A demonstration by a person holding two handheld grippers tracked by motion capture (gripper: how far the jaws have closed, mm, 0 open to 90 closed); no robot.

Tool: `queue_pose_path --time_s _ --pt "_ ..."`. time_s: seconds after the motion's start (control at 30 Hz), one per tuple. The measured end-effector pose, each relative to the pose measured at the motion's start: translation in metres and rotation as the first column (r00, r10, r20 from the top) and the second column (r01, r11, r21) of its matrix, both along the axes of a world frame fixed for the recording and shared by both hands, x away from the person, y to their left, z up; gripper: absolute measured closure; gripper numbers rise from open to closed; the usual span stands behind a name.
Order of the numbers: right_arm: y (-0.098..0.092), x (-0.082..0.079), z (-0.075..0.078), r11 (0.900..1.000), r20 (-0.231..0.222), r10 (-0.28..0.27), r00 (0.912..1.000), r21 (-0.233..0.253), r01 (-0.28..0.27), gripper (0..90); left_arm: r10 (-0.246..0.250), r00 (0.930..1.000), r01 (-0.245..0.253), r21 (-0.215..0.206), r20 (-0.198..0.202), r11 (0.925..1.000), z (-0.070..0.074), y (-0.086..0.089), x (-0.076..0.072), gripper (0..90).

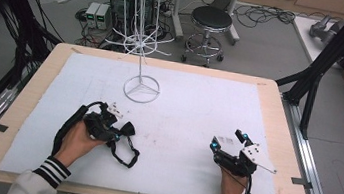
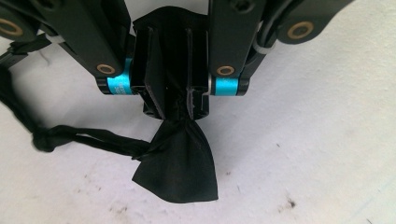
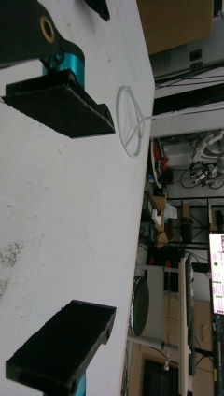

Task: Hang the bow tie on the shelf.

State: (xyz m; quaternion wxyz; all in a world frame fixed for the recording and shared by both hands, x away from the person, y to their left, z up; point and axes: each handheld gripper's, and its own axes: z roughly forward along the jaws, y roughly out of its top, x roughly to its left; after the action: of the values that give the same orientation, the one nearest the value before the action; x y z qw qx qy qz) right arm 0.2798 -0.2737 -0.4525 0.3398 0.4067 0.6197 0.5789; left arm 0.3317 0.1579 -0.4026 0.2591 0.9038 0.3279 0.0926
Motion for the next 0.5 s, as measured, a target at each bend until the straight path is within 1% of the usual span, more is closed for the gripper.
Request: queue_pose_path --time_s 0.1,0.17,0.2,0.23,0.3,0.33,0.4,0.43,0.5 --pt "0.0 0.0 0.0 1.0 0.004 0.002 1.0 -0.003 -0.002 10.5 0.016 0.9995 -0.015 -0.044 0.026 0.9989 0.005 0.004 0.0 77.2" --pt "0.0 0.0 0.0 1.0 0.004 0.002 1.0 -0.002 -0.002 10.5 0.037 0.9984 -0.034 -0.083 0.042 0.9959 0.008 0.007 0.0 77.1" --pt "0.0 0.0 0.0 1.0 0.003 0.002 1.0 -0.002 -0.002 10.5 0.04 0.998 -0.035 -0.101 0.048 0.9942 0.01 0.009 0.0 77.2" --pt "0.0 0.0 0.0 1.0 -0.001 -0.001 1.0 0.002 0.001 10.5 0.042 0.9973 -0.034 -0.121 0.06 0.9921 0.012 0.011 -0.001 77.2" --pt "0.0 0.0 0.0 1.0 -0.002 0.0 1.0 0.0 0.0 10.5 0.046 0.9938 -0.03 -0.156 0.101 0.9873 0.016 0.013 -0.003 77.2" --pt "0.0 0.0 0.0 1.0 0.001 0.0 1.0 -0.001 0.0 10.5 0.042 0.991 -0.019 -0.176 0.127 0.9841 0.018 0.014 -0.003 77.2" --pt "0.0 0.001 0.0 1.0 0.003 0.001 1.0 -0.005 -0.001 10.5 0.053 0.9808 -0.01 -0.223 0.188 0.9747 0.023 0.016 -0.006 77.2" --pt "0.0 0.001 0.0 1.0 0.001 0.001 1.0 -0.004 -0.001 10.5 0.063 0.9752 -0.009 -0.247 0.212 0.969 0.025 0.016 -0.007 77.2" --pt "0.0 0.001 0.0 1.0 0.003 0.001 1.0 -0.004 -0.001 10.5 0.077 0.9673 0.0 -0.301 0.242 0.9537 0.029 0.018 -0.008 77.2"
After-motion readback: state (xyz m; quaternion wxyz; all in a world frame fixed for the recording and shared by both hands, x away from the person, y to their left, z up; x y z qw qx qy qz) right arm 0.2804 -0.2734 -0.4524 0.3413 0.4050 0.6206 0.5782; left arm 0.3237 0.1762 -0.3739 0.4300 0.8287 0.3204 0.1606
